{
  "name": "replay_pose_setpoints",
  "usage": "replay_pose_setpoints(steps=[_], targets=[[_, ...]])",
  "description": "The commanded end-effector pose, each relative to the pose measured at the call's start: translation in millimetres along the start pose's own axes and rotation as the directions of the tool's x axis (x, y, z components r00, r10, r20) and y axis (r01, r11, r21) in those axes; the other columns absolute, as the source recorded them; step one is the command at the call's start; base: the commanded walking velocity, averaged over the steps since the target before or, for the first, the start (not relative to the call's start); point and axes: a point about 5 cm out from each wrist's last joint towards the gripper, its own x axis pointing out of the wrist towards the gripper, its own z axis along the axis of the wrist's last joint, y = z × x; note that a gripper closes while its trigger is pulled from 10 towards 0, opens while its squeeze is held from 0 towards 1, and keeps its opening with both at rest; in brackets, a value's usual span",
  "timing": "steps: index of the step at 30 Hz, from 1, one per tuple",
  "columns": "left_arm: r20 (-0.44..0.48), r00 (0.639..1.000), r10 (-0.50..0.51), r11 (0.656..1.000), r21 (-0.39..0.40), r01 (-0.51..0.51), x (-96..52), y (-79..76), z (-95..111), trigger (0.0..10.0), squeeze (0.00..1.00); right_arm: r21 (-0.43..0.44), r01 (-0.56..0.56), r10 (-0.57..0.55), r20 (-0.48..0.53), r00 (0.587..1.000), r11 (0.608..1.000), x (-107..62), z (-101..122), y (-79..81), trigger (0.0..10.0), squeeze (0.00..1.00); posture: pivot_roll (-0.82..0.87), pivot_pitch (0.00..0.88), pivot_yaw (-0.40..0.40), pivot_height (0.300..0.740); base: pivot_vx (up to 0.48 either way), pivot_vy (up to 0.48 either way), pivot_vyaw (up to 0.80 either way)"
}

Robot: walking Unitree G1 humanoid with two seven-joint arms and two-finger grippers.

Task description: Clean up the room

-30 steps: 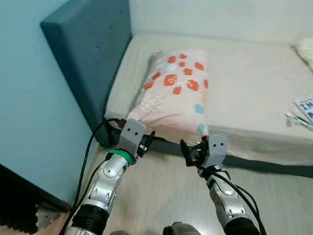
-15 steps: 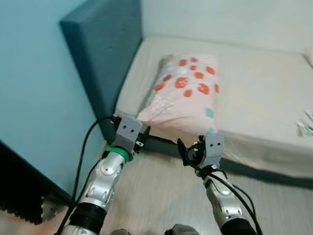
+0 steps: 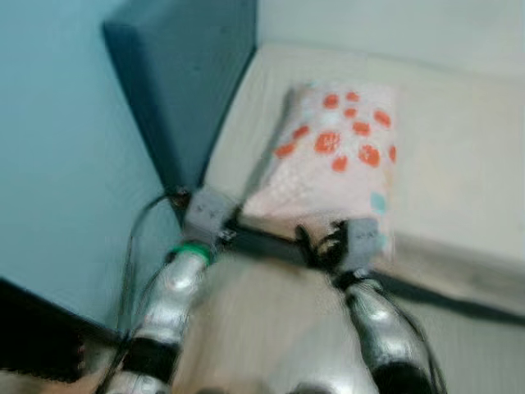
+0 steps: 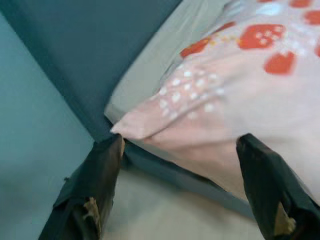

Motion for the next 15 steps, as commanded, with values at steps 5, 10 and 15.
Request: replay_pose_setpoints(steps=[5,10,15], targets=[[-0.059,0.998,0.009,1.000,0.009,-0.009,-5.9,6.2,-14.3,10.0,0.00,0.035,-0.012,0.012,-0.007,1.000,0.999,1.2,-3.2,8.3,10.0,0.00,-0.01,0.000,0.033,0.740,0.453,0.000,-0.32],[-0.056,0.998,0.002,1.000,0.011,-0.002,-5.6,5.5,-14.0,10.0,0.00,0.029,-0.011,0.011,-0.010,1.000,1.000,1.5,-3.5,8.3,10.0,0.00,-0.01,0.000,0.035,0.740,0.406,0.000,0.00],[-0.055,0.998,-0.003,1.000,0.012,0.004,-5.5,4.7,-14.1,10.0,0.00,0.038,-0.010,0.011,-0.023,1.000,0.999,1.5,-5.0,8.4,10.0,0.00,-0.01,0.000,0.036,0.740,0.393,0.000,-0.15]])
